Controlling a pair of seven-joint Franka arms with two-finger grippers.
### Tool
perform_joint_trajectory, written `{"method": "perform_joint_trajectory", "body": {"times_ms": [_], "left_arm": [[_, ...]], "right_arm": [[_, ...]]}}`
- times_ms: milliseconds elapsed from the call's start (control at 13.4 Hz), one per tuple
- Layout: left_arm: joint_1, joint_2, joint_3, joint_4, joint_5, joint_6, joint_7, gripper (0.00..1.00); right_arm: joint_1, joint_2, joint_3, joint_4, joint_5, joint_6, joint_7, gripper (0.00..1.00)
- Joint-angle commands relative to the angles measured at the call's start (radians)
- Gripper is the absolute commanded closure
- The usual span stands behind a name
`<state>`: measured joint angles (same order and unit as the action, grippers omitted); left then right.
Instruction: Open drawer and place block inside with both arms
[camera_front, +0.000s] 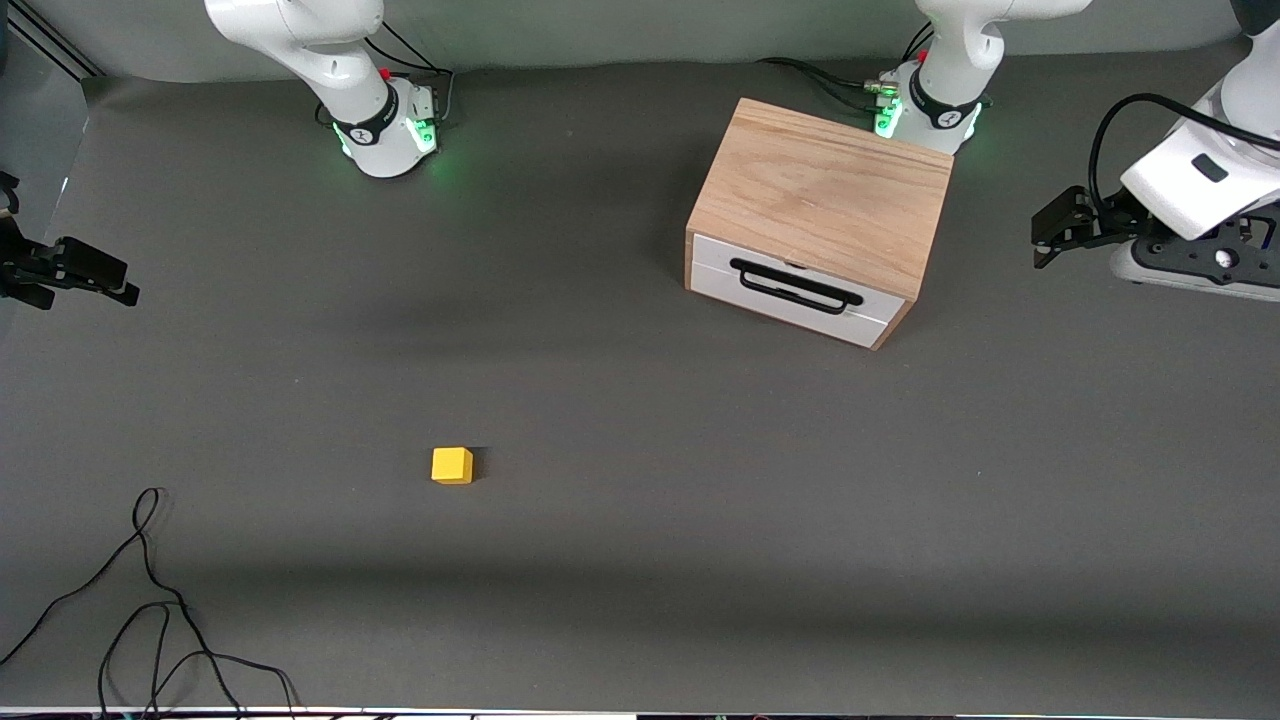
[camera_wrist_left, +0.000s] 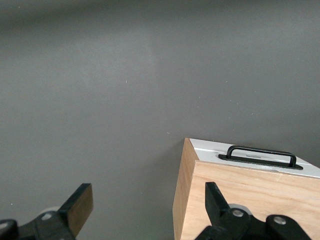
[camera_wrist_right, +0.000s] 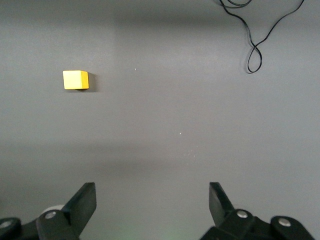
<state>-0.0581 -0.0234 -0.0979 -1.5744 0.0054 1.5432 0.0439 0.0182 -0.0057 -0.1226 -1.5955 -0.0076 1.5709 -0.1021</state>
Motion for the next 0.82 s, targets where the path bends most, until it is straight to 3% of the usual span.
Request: {"method": "perform_joint_trajectory", "body": {"times_ms": [0,746], "left_arm": [[0.004,-0.001,-0.002,0.002,-0.004,0.002,0.016,0.0],[0.006,0.0,-0.002,0.004,-0.007,0.0,0.014,0.0]], "right_arm": [[0.002,0.009,-0.003,0.02,-0.005,-0.012,-0.01,0.0],[0.006,0.029,0.011,0.037,0.011,0.003,-0.01,0.0]]}}
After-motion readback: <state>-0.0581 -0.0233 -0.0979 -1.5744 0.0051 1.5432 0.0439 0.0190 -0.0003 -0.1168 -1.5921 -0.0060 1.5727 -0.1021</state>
